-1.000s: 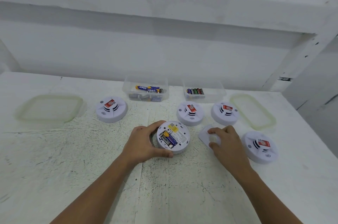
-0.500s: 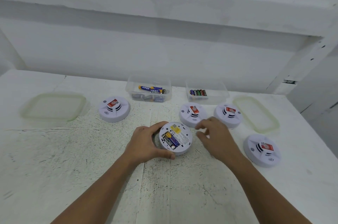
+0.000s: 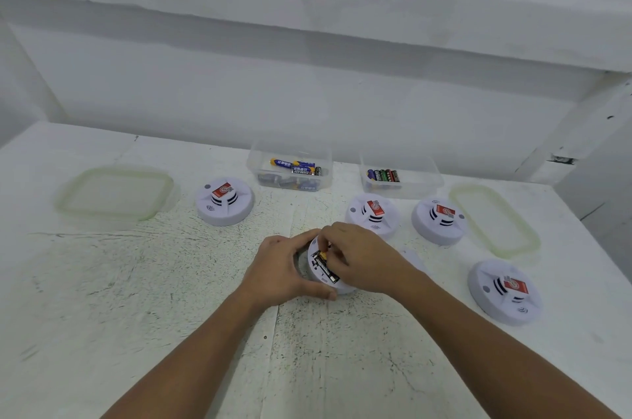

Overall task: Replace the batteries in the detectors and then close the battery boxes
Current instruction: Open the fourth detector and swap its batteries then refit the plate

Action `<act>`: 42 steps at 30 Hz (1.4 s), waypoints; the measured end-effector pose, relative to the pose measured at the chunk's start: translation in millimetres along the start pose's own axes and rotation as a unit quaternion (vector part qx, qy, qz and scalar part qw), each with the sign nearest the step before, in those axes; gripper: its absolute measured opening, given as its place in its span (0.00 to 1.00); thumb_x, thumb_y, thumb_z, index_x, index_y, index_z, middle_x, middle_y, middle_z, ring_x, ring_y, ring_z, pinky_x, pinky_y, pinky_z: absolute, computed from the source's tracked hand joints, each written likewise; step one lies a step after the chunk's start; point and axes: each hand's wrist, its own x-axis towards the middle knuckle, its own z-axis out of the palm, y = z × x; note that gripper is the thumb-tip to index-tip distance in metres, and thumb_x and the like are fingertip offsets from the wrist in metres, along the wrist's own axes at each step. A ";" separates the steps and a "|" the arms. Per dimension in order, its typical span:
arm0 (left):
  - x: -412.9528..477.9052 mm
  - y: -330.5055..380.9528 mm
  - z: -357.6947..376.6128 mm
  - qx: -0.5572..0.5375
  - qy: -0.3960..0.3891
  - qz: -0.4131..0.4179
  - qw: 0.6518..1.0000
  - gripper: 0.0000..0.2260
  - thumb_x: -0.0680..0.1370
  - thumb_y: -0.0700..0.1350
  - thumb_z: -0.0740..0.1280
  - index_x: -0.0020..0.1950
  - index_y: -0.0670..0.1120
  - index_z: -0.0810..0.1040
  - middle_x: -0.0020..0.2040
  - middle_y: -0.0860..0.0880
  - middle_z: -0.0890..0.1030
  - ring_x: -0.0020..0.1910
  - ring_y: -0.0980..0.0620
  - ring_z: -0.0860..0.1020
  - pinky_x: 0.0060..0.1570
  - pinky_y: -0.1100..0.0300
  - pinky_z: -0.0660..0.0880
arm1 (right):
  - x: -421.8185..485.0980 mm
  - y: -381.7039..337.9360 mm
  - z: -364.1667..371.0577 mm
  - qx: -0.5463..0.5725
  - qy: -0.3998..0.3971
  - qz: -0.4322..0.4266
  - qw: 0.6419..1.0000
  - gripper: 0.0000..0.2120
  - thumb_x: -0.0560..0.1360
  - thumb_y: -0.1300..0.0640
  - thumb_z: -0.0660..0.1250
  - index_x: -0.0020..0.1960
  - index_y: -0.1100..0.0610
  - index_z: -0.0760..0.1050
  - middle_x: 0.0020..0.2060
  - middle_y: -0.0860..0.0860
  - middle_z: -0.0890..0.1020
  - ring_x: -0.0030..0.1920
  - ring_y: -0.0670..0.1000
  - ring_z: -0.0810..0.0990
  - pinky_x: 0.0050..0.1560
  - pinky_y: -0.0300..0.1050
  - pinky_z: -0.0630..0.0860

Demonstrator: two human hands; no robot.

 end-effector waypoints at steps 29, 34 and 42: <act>-3.9 15.2 -9.3 0.013 -0.025 -0.049 0.998 0.39 0.51 0.67 0.78 0.55 0.79 0.61 0.50 0.73 0.70 0.56 0.57 0.64 0.49 0.67 0.64 | 65.9 118.3 -120.1 0.245 0.166 0.319 0.900 0.08 0.72 0.65 0.71 0.45 0.60 0.72 0.34 0.58 0.78 0.29 0.54 0.77 0.32 0.44 0.79; -3.4 17.6 -10.7 0.000 -0.013 -0.047 0.999 0.39 0.49 0.67 0.79 0.53 0.83 0.61 0.49 0.75 0.71 0.56 0.60 0.63 0.50 0.71 0.62 | 84.7 154.2 -109.2 0.123 0.080 0.393 0.908 0.13 0.69 0.71 0.68 0.35 0.59 0.68 0.32 0.57 0.76 0.31 0.55 0.76 0.38 0.47 0.79; -0.8 17.0 -9.8 0.014 -0.015 -0.053 0.998 0.42 0.48 0.70 0.77 0.57 0.82 0.61 0.50 0.76 0.72 0.56 0.61 0.64 0.50 0.68 0.64 | 98.4 169.0 -85.3 0.025 0.076 0.423 0.903 0.19 0.67 0.69 0.69 0.27 0.57 0.62 0.20 0.51 0.68 0.22 0.49 0.68 0.22 0.36 0.61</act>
